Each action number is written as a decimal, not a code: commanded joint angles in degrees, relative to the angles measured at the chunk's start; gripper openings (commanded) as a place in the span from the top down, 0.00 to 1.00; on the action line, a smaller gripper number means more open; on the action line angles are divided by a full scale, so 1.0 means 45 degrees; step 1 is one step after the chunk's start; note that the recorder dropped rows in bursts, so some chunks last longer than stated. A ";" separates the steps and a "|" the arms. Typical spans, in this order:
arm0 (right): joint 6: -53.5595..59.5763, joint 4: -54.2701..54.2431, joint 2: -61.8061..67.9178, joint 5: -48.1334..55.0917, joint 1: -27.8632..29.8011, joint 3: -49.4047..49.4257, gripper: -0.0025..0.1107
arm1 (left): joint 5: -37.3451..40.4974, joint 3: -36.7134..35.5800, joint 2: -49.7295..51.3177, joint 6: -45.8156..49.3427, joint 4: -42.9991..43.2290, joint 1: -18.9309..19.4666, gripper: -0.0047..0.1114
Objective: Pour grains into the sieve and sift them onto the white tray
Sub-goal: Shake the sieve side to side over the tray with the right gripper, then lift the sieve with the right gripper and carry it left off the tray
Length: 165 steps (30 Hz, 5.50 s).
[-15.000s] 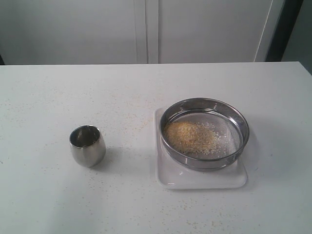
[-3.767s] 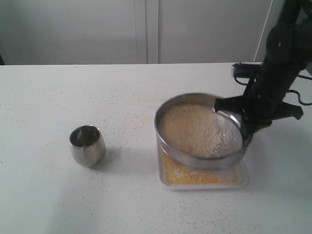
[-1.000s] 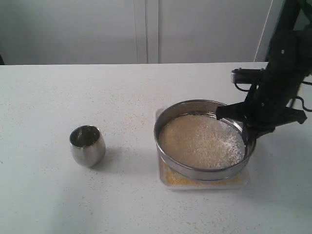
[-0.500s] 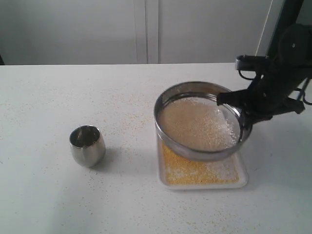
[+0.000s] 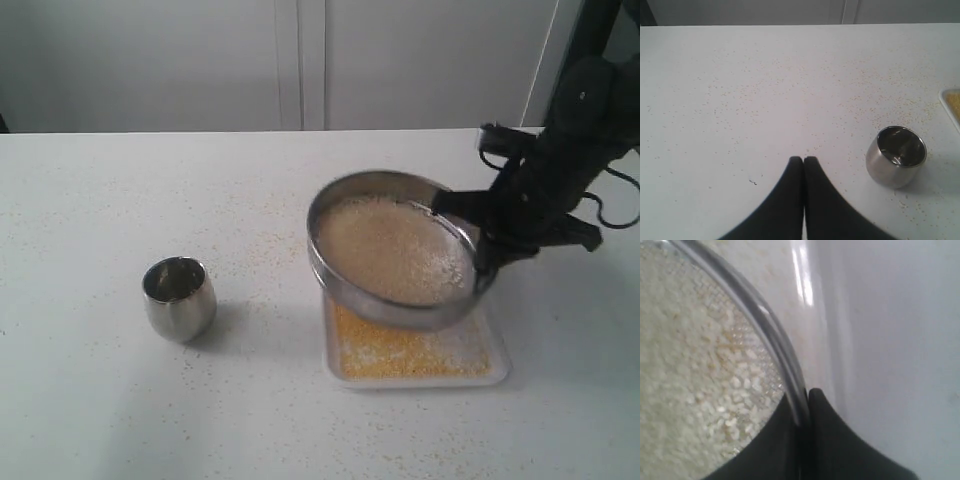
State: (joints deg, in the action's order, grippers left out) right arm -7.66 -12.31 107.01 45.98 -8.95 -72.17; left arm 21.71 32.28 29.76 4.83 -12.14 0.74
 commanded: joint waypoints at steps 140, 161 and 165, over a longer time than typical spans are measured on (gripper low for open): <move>-0.5162 0.2025 0.6839 0.0626 -0.3955 -1.1699 0.98 | 0.0030 -0.0064 -0.0104 0.0022 -0.0045 0.0023 0.96; -0.4005 0.2026 0.7059 0.0720 -0.3955 -1.1653 0.98 | 0.0030 -0.0064 -0.0104 0.0022 -0.0045 0.0023 0.96; -0.2478 0.1189 0.7059 0.0570 -0.3976 -1.1653 0.98 | 0.0030 -0.0064 -0.0104 0.0022 -0.0045 0.0023 0.96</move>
State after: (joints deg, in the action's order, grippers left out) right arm -22.93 -3.47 139.72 50.80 -26.82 -123.96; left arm 21.71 32.28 29.76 4.83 -12.14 0.74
